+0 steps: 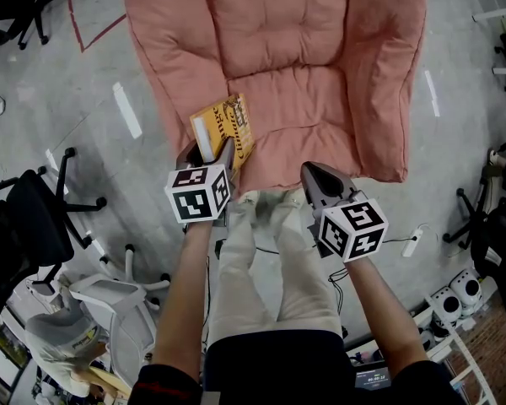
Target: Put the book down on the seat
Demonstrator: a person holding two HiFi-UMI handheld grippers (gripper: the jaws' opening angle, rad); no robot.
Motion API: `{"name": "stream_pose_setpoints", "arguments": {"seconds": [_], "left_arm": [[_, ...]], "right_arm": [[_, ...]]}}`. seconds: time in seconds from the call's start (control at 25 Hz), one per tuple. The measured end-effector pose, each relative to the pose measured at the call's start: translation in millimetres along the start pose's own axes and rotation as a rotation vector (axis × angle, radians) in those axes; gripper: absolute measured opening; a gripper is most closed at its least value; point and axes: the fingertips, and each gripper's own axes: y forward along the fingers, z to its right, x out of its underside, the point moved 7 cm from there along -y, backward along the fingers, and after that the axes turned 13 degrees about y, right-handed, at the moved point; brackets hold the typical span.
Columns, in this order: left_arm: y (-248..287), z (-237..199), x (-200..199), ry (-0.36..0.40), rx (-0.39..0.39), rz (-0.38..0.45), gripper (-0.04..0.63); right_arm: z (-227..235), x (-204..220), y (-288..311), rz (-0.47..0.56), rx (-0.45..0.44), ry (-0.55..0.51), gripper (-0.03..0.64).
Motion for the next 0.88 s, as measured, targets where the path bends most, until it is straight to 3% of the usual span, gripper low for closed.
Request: {"name": "stream_pose_setpoints", "arguments": {"seconds": [0.32, 0.88], "left_arm": [[-1.8, -2.8, 0.4, 0.011, 0.001, 0.011, 0.261], [-14.1, 2.7, -8.8, 0.037, -0.006, 0.023, 0.268]], "right_arm": [[-4.1, 4.1, 3.8, -0.011, -0.002, 0.0, 0.02], [-10.9, 2.4, -8.0, 0.01, -0.005, 0.005, 0.02]]}}
